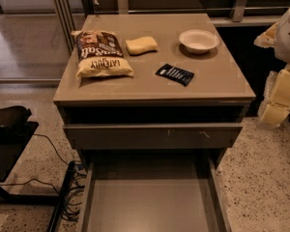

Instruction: Place rxbar blueberry into middle drawer

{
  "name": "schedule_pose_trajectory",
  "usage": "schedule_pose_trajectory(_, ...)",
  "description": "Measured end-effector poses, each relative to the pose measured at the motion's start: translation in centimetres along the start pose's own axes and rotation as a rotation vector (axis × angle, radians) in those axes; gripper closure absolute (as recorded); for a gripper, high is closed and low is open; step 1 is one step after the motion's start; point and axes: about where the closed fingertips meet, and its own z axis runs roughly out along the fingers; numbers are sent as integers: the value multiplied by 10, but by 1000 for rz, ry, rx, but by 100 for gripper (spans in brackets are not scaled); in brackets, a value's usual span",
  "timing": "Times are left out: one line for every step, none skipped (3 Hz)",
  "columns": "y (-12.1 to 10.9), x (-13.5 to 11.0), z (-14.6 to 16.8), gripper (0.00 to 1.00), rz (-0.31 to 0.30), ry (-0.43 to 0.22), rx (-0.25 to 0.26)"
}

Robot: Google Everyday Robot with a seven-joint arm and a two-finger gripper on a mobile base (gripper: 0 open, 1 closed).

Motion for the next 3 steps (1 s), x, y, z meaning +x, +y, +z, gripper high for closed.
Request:
schedule_pose_trajectory(0, 0, 0, 0, 0, 0, 0)
schedule_pose_trajectory(-11, -8, 0, 0, -19, -98, 41)
schedule_pose_trajectory(-33, -34, 2, 0, -65, -248, 103)
